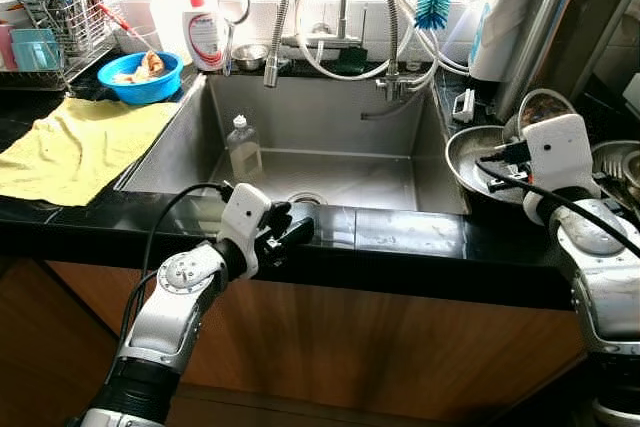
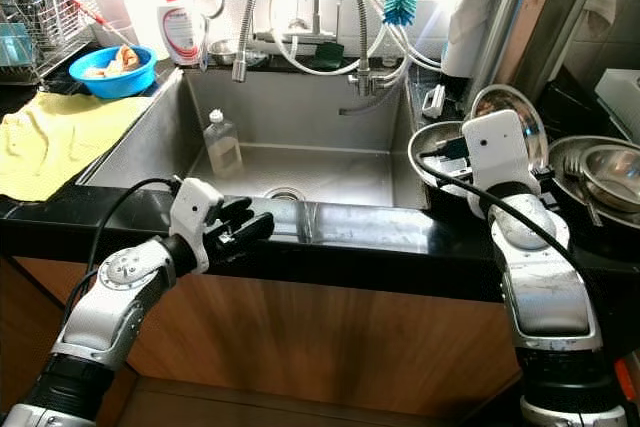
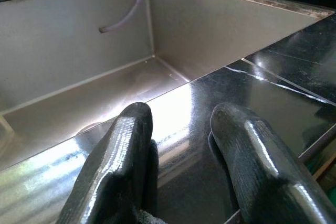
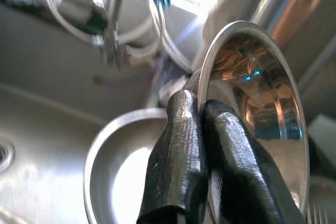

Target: Kitchen organization

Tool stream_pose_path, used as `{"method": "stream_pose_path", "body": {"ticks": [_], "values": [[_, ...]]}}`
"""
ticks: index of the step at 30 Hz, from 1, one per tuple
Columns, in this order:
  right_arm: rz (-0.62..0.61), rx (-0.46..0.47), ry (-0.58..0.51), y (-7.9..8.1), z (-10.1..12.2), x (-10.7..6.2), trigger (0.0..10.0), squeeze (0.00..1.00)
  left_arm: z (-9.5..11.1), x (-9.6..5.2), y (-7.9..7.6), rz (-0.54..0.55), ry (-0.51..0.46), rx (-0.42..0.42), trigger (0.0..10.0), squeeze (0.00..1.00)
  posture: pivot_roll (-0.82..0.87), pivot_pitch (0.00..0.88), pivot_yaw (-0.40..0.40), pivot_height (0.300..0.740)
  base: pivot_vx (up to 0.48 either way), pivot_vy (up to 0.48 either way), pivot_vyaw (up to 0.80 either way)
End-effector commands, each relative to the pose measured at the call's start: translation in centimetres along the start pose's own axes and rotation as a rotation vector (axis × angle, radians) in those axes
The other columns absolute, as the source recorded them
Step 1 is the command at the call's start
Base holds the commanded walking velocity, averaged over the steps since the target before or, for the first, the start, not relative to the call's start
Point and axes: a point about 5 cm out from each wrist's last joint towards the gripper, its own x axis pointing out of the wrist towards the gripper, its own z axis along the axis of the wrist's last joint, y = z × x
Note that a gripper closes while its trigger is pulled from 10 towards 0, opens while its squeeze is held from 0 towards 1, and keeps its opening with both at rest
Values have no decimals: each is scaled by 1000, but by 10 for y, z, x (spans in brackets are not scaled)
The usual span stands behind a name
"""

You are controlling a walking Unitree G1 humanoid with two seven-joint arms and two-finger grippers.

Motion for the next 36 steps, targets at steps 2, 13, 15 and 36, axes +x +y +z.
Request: {"method": "stream_pose_path", "body": {"ticks": [2, 13, 15, 36], "values": [[10, 8, -100, -1, 21, 0, 10000, 0, -3, 2, 1, 4, 22, 10, 10000, 0, -128, 0, 17, 740, 0, 0, 0], [436, 259, -216, 60, 45, 7, 10000, 0, -2, 3, 1, 15, 11, 9, 10000, 0, -122, 0, 13, 740, 0, 0, 0], [570, 399, -262, 72, 53, 10, 10000, 0, -2, 2, 3, 27, 4, 9, 10000, 0, -118, 0, 7, 740, 0, 0, 0], [670, 710, -3, 84, -2, 53, 10000, 0, 0, 4, 3, 41, -9, 6, 10000, 0, -106, 0, -9, 740, 0, 0, 0]]}}
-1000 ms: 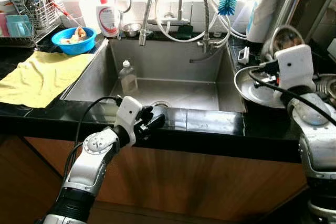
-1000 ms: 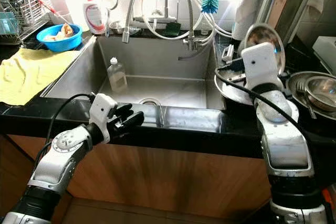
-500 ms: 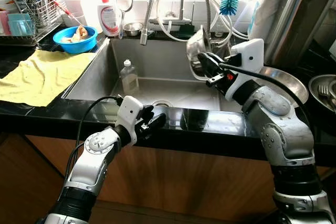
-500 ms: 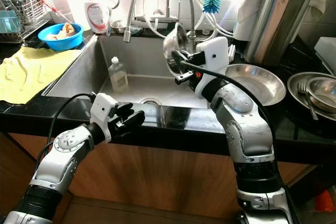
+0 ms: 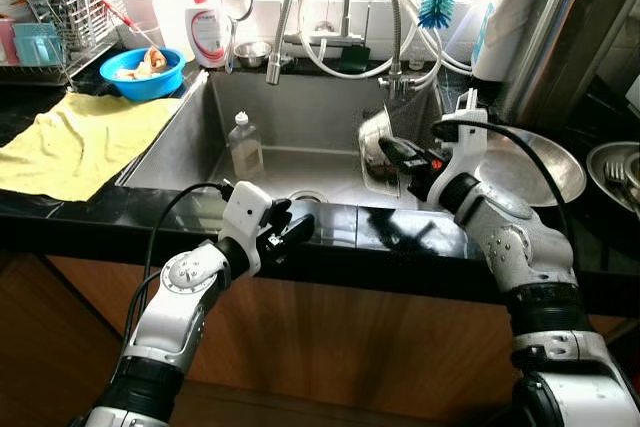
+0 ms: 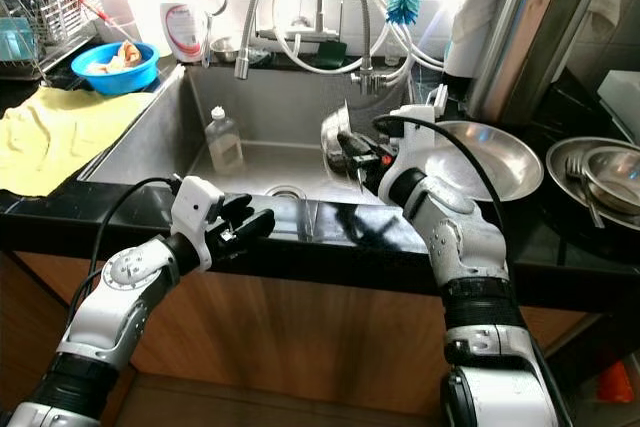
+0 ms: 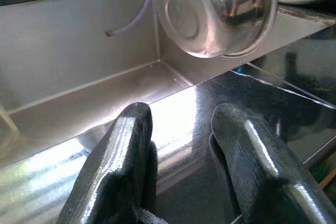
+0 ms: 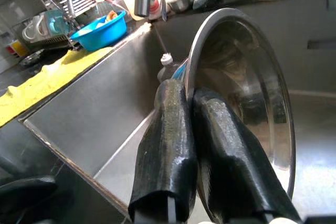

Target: Kitchen organization

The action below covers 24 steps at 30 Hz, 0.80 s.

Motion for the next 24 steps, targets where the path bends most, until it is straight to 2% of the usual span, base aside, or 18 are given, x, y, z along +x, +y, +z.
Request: {"method": "stream_pose_path", "body": {"ticks": [1, 6, 18, 19, 20, 21, 23, 24], "values": [[15, -13, -41, 0, 12, 3, 10000, 0, -1, 1, 3, 17, 12, 9, 10000, 0, -106, 0, -9, 740, 0, 0, 0], [-59, 13, 7, -16, 4, 9, 10000, 0, 0, 1, 3, 21, 10, 9, 10000, 0, -98, 0, -15, 740, 0, 0, 0], [-141, 11, 71, -30, -12, 10, 10000, 0, 0, 0, 3, 24, 8, 10, 10000, 0, -97, 0, -19, 740, 0, 0, 0], [-141, 11, 68, -30, -11, 10, 10000, 157, 0, 0, 3, 25, 8, 9, 10000, 0, -99, 0, -19, 740, 0, 0, 0], [-141, 11, 67, -30, -11, 10, 10000, 157, 0, 0, 3, 25, 9, 9, 10000, 0, -99, 0, -19, 740, 0, 0, 0], [-149, 8, 61, -31, -9, 11, 10000, 647, -1, 0, 2, 23, 10, 8, 10000, 0, -101, 0, -19, 740, 0, 0, 0], [-156, 7, 59, -32, -9, 11, 10000, 643, -1, 0, 2, 23, 10, 7, 10000, 0, -101, 0, -20, 740, 0, 0, 0], [-170, -8, 64, -33, -9, 11, 10000, 820, -1, 0, 1, 22, 11, 7, 10000, 0, -100, 0, -21, 740, 0, 0, 0]]}}
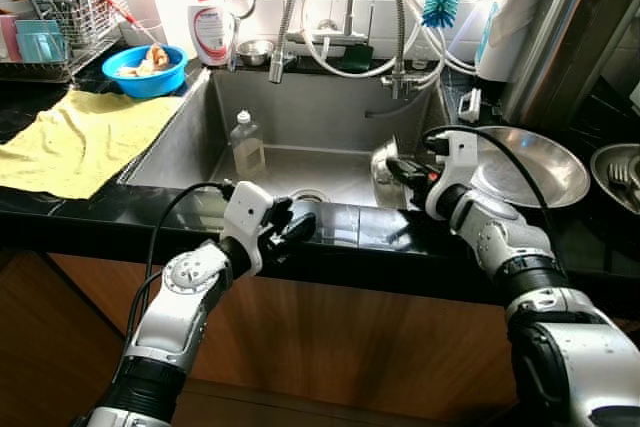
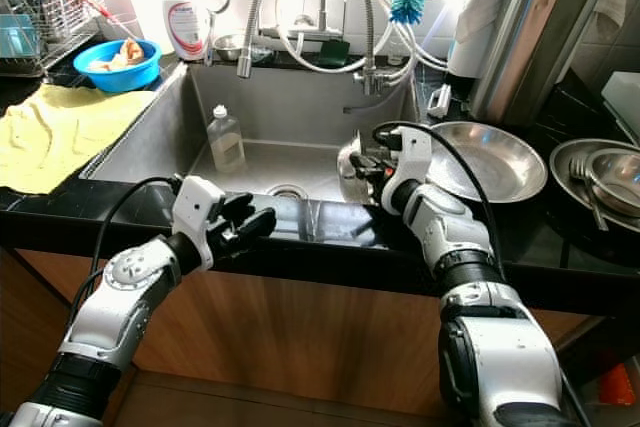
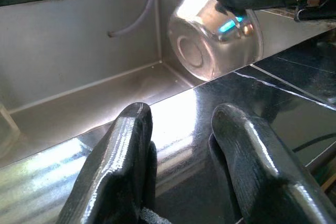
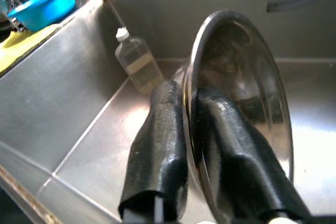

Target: Kitchen organization

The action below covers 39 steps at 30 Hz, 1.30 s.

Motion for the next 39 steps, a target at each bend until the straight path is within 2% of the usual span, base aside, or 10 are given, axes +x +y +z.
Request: {"method": "stream_pose_path", "body": {"ticks": [1, 16, 18, 24, 25, 31, 34, 37, 38, 39], "values": [[-5, -25, -21, 1, 9, 2, 10000, 827, -2, -2, 3, 21, 19, 8, 10000, 0, -101, 0, -21, 740, 0, 0, 0], [-14, -42, -35, 4, 9, 4, 10000, 310, -5, -3, 2, 20, 30, 5, 10000, 0, -102, 0, -22, 740, 0, 0, 0], [-2, -35, -44, 6, 11, 4, 10000, 1000, -5, -2, 2, 19, 29, 5, 10000, 0, -103, 0, -22, 740, 0, 0, 0], [-34, -115, -15, 5, 11, 5, 10000, 1000, -4, -2, 2, 18, 28, 6, 10000, 0, -102, 0, -21, 740, 0, 0, 0], [-50, -185, 2, 4, 11, 5, 10000, 94, -5, -2, 2, 18, 28, 6, 10000, 0, -101, 0, -20, 740, 0, 0, 0], [-65, -232, 4, 5, 13, 5, 10000, 0, -5, -2, 2, 19, 28, 7, 10000, 0, -102, 0, -20, 740, 0, 0, 0], [-62, -230, -4, 5, 16, 5, 10000, 1000, -5, -1, 2, 17, 27, 7, 10000, 0, -102, 0, -19, 740, 0, 0, 0], [-82, -252, 1, 4, 17, 5, 10000, 1000, -5, -1, 2, 15, 26, 7, 10000, 0, -104, 0, -19, 740, 0, 0, 0], [-85, -255, 1, 3, 17, 5, 10000, 969, -5, -1, 2, 14, 26, 8, 10000, 0, -103, 0, -19, 740, 0, 0, 0], [-82, -263, 2, 3, 18, 5, 10000, 0, -5, -1, 2, 14, 26, 8, 10000, 0, -103, 0, -19, 740, 0, 0, 0]]}}
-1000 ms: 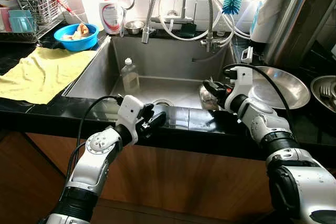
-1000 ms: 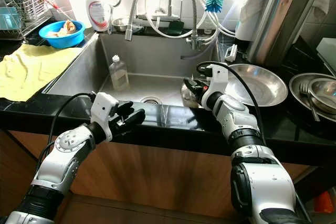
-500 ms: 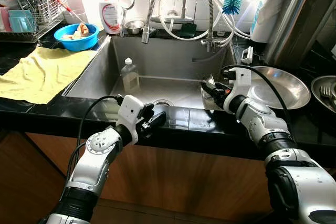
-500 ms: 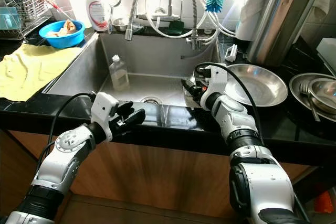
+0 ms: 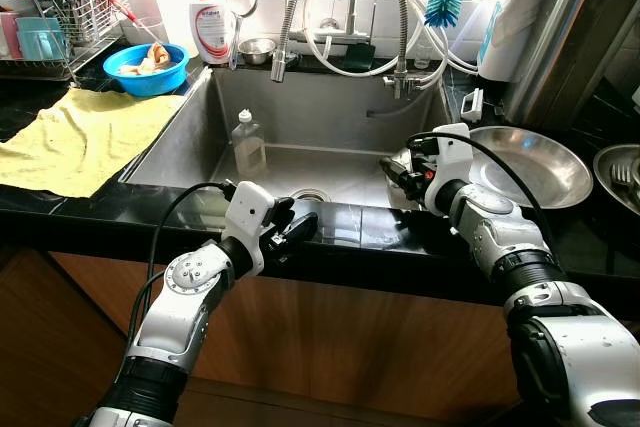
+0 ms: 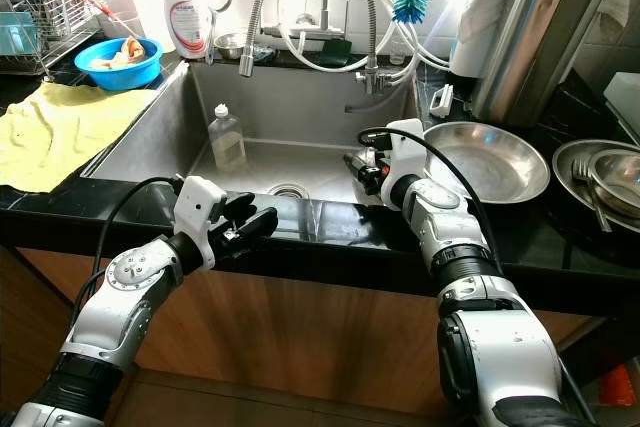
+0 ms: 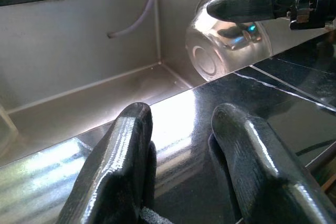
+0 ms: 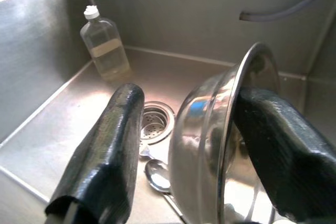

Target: Kitchen organization

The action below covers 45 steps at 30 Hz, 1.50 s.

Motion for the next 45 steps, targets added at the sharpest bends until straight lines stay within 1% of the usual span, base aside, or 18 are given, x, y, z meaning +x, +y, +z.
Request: {"method": "stream_pose_path", "body": {"ticks": [1, 5, 6, 9, 11, 12, 13, 15, 17, 18, 22, 24, 28, 32, 34, 37, 42, 45], "values": [[5, -52, -51, 1, 19, 1, 10000, 0, -5, -2, 3, 16, 33, 10, 10000, 0, -103, 0, -19, 740, 0, 0, 0], [-19, -98, -44, -1, 21, 0, 10000, 0, -5, -1, 3, 15, 32, 9, 10000, 0, -104, 0, -19, 740, 0, 0, 0], [-13, -120, -39, -1, 22, 0, 10000, 1000, -5, -1, 3, 14, 32, 9, 10000, 0, -105, 0, -20, 740, 0, 0, 0], [-16, -187, -26, -1, 23, 0, 10000, 1000, -6, -2, 2, 14, 33, 9, 10000, 0, -105, 0, -22, 740, 0, 0, 0], [-21, -199, -24, -1, 23, 0, 10000, 1000, -6, -2, 2, 14, 33, 9, 10000, 0, -105, 0, -22, 740, 0, 0, 0], [-22, -215, -21, -1, 23, 0, 10000, 227, -6, -2, 2, 13, 34, 9, 10000, 0, -105, 0, -22, 740, 0, 0, 0], [-19, -219, -20, -1, 23, 0, 10000, 0, -7, -2, 2, 12, 34, 10, 10000, 0, -105, 0, -22, 740, 0, 0, 0], [-19, -219, -19, -1, 23, 1, 10000, 0, -7, -2, 2, 11, 35, 9, 10000, 0, -103, 0, -22, 740, 0, 0, 0], [26, -45, -80, 4, 30, 2, 10000, 0, -7, -2, 2, 12, 36, 11, 10000, 0, -103, 0, -22, 740, 0, 0, 0], [38, 13, -103, 5, 33, 2, 10000, 0, -7, -2, 3, 12, 37, 11, 10000, 0, -103, 0, -22, 740, 0, 0, 0], [72, 115, -142, 8, 38, 3, 10000, 0, -7, -2, 3, 11, 38, 12, 10000, 0, -104, 0, -21, 740, 0, 0, 0], [84, 155, -155, 9, 40, 3, 10000, 0, -7, -2, 3, 11, 38, 13, 10000, 0, -103, 0, -21, 740, 0, 0, 0], [94, 138, -151, 10, 41, 3, 10000, 0, -6, -1, 2, 10, 38, 15, 10000, 0, -103, 0, -22, 740, 0, 0, 0], [1, -178, -34, 7, 28, 4, 10000, 0, -7, -1, 2, 9, 40, 13, 10000, 0, -105, 0, -23, 740, 0, 0, 0], [-2, -224, -19, 6, 27, 4, 10000, 0, -7, -2, 2, 8, 41, 13, 10000, 0, -102, 0, -24, 740, 0, 0, 0], [-2, -393, 27, 8, 24, 3, 10000, 0, -7, -2, 2, 10, 43, 9, 10000, 0, -104, 0, -25, 740, 0, 0, 0], [22, -475, 46, 12, 22, 4, 10000, 0, -8, -2, 2, 12, 43, 6, 10000, 0, -104, 0, -29, 740, 0, 0, 0], [33, -487, 46, 13, 22, 4, 10000, 0, -8, -2, 2, 14, 43, 5, 10000, 0, -104, 0, -30, 740, 0, 0, 0]]}}
